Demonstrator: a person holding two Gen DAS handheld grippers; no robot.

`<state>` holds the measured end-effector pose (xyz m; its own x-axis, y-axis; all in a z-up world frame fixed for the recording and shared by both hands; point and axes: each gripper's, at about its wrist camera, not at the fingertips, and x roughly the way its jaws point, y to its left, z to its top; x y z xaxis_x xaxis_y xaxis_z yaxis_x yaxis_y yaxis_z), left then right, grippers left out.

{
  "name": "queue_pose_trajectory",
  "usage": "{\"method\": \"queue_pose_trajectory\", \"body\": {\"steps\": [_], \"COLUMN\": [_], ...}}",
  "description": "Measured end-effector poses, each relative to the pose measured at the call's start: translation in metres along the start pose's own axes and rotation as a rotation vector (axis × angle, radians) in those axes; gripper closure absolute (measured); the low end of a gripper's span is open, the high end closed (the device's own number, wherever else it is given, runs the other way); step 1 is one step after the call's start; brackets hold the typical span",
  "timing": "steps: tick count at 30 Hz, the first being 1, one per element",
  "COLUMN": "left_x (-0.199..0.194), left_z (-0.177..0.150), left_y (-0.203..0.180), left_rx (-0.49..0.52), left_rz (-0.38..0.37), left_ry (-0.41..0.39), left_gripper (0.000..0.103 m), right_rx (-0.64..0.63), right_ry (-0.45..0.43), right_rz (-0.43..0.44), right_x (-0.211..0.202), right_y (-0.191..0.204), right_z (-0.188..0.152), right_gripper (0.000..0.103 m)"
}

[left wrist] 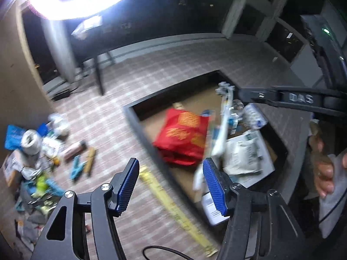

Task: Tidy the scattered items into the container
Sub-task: 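Carry the wooden stick and scissors over the tray and open both grippers, then move both grippers back over the pile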

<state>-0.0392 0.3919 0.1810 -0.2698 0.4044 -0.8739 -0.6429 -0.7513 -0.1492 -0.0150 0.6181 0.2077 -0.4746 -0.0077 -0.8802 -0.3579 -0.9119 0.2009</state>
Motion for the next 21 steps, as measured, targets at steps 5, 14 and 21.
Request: {"method": "queue_pose_trajectory", "body": {"steps": [5,14,21], "left_x": [-0.008,-0.030,-0.049], "left_z": [-0.024,-0.089,-0.147], "left_y": [0.054,0.158,0.221], "left_rx": [-0.067,-0.233,-0.373], "left_rz": [0.092,0.235,0.287], "left_ry": [-0.002,0.019,0.036], "left_gripper": [0.044,0.044,0.044], "right_rx": [-0.065,-0.207,-0.285], "right_ry": [0.014,0.084,0.151], "right_rz": [0.053,0.119,0.149], "right_x": [0.013,0.036,0.047], "right_y": [0.036,0.100,0.133], "right_z": [-0.014,-0.047,-0.082], "right_gripper": [0.059,0.056,0.056]}}
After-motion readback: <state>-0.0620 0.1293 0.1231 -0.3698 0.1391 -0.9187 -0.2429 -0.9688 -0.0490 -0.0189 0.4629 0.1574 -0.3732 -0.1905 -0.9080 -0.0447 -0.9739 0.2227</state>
